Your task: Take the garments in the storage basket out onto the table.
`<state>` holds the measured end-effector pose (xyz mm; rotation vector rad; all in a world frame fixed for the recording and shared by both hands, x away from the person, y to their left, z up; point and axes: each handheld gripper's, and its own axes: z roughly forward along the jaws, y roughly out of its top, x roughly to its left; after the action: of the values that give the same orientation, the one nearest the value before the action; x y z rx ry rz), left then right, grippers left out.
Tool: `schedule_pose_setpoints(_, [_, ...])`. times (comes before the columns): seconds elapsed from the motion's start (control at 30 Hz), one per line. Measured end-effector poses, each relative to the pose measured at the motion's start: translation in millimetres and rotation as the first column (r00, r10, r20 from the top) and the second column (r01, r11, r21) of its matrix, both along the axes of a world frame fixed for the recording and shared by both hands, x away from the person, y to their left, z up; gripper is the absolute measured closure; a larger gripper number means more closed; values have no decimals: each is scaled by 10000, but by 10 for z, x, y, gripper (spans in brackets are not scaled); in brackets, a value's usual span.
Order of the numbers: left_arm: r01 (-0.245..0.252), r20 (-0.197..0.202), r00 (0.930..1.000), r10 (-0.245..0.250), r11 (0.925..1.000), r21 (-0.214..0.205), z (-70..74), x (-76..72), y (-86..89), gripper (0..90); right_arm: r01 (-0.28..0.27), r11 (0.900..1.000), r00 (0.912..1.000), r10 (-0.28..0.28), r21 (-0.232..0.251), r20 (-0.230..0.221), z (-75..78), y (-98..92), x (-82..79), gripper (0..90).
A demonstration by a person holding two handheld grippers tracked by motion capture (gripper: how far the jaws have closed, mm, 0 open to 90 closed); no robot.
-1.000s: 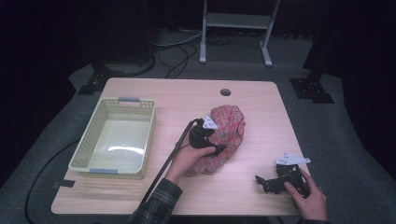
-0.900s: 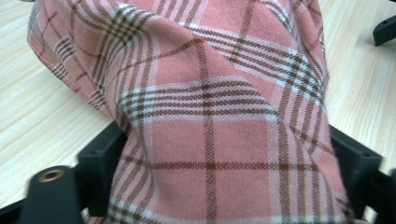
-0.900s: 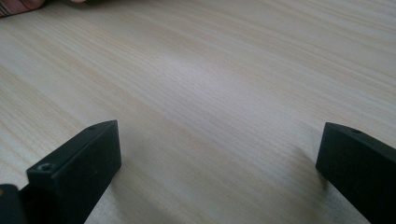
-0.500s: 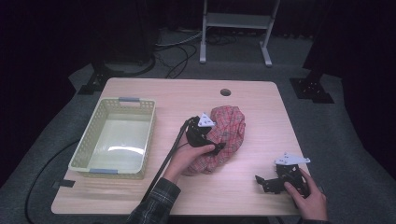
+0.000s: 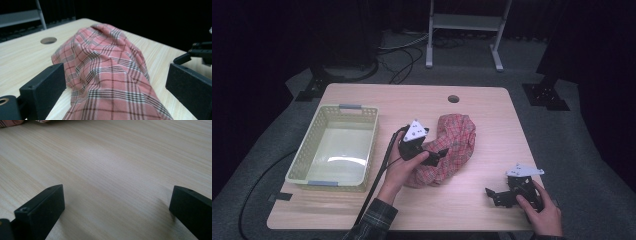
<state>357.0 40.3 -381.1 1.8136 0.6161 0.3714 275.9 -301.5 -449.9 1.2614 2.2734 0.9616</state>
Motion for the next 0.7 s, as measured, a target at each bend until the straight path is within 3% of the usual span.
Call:
schedule_pose_setpoints(0.33, [-110,611,9980,179,9938,-1111,58,-157,175,27,3,10000,10000,-3,2,-15,0,0,-1,0])
schedule_pose_setpoints(0.7, [-155,996,9945,334,9843,-1756,51,-333,353,27,-3,10000,10000,3,-3,-10,0,0,0,0])
